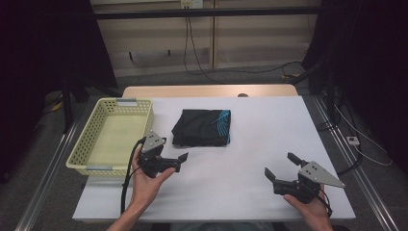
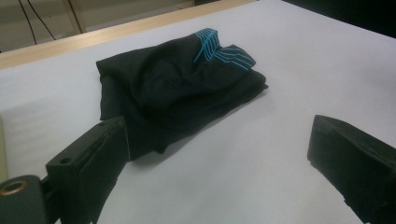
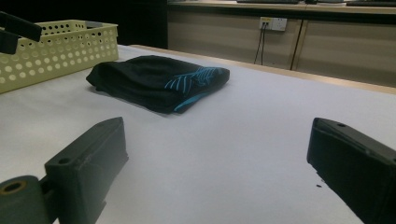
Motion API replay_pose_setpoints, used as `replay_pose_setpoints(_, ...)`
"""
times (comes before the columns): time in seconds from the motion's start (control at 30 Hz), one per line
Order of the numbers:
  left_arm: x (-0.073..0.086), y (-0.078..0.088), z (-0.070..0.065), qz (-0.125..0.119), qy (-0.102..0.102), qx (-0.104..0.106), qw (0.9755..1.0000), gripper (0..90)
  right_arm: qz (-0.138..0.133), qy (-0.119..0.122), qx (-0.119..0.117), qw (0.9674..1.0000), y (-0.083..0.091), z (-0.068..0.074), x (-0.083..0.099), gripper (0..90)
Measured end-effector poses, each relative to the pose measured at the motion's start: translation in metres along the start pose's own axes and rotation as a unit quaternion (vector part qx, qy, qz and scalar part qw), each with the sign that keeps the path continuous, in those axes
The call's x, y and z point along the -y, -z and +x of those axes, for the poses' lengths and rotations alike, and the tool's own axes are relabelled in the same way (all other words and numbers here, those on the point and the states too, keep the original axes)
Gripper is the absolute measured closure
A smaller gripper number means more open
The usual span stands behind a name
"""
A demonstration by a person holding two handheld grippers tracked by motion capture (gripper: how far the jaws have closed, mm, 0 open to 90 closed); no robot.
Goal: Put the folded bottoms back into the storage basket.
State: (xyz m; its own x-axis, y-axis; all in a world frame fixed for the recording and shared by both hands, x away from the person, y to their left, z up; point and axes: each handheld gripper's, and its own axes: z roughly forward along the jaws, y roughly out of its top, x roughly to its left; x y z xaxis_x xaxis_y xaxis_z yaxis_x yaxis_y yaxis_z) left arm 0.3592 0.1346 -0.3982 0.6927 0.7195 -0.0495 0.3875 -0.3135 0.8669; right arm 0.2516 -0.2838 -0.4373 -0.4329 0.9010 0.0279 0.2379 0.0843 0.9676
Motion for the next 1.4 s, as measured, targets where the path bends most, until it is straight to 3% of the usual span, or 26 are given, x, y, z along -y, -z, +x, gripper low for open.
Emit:
replay_pose_setpoints(0.23,-0.009,-0.01,0.005,-0.005,0.006,0.003,1.0,5.4,0.0,0.001,0.001,1.0,0.0,0.0,0.0,4.7)
replay_pose_setpoints(0.47,-0.013,-0.017,0.008,0.016,0.008,0.015,0.9997,5.3,0.004,-0.003,-0.001,1.0,-0.001,0.0,0.0,4.5)
replay_pose_setpoints(0.6,-0.015,-0.02,0.01,0.011,0.01,0.016,0.9998,5.6,0.004,-0.001,-0.001,1.0,-0.001,0.0,0.0,4.5)
replay_pose_setpoints(1.17,-0.032,-0.04,0.022,0.017,0.027,0.005,0.9995,7.1,0.007,-0.003,0.002,1.0,-0.001,0.0,0.0,4.2)
replay_pose_setpoints(1.4,-0.042,-0.048,0.029,0.022,0.023,-0.003,0.9995,6.3,0.012,-0.003,-0.001,0.9999,-0.003,0.0,0.001,4.2)
